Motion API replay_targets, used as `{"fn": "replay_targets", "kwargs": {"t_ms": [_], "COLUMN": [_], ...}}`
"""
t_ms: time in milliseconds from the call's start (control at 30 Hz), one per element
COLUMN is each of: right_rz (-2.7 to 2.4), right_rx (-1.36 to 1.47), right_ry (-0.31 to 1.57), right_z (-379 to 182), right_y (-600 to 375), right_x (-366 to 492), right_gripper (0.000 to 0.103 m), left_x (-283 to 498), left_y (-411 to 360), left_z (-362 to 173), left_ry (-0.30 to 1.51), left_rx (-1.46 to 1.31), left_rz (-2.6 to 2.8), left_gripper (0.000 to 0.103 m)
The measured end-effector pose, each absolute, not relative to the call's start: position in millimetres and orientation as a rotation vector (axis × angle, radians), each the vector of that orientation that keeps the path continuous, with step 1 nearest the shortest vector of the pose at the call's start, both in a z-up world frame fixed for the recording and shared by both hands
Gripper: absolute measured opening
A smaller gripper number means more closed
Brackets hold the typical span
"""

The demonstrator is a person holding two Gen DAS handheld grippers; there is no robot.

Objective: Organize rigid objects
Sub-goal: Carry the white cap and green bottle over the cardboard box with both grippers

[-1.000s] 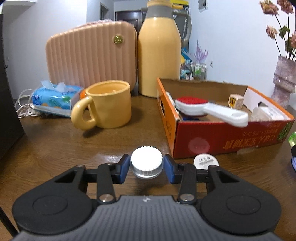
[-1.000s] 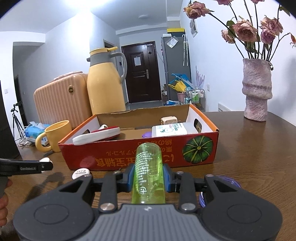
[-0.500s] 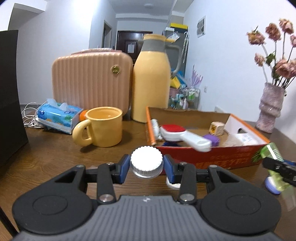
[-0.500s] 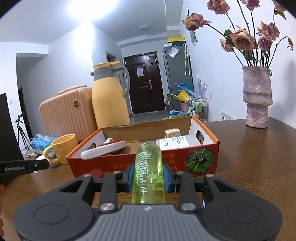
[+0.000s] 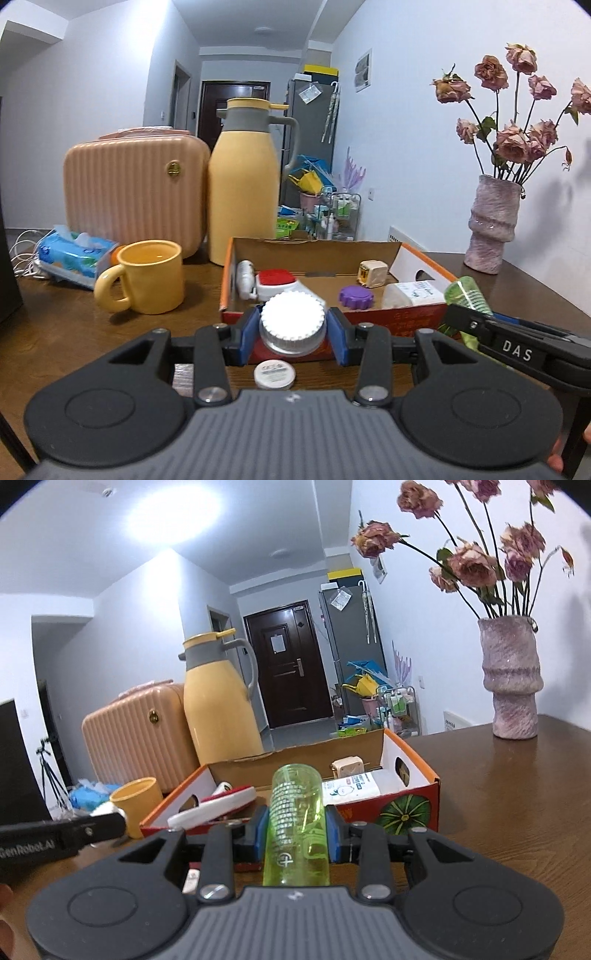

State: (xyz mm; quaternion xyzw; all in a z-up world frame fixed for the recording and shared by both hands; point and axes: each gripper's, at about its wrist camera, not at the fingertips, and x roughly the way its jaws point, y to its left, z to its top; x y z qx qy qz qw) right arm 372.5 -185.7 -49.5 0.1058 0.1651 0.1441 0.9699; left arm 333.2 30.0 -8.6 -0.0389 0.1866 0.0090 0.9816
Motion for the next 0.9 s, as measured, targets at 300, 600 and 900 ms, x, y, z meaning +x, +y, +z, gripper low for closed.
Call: {"fn": "replay_targets", "kwargs": {"t_ms": [300, 600, 900], "right_rz": [0.258, 0.253, 0.232], "right_rx": [0.251, 0.218, 0.216], "right_ry": [0.301, 0.261, 0.253], "right_z": [-46, -37, -24], "right_y": [-191, -184, -177], "right_x": [396, 423, 461], "right_gripper": [0.030, 0.030, 0.030], "left_x": [367, 407, 445], "left_y": [24, 21, 23], "left_z": [0, 6, 10], "left_ry": [0.376, 0.369, 0.362], "left_rx": [-0.120, -0.156, -0.174], "left_rz": [0.043, 0.073, 0.087], "left_gripper": [0.041, 0.041, 0.041]}}
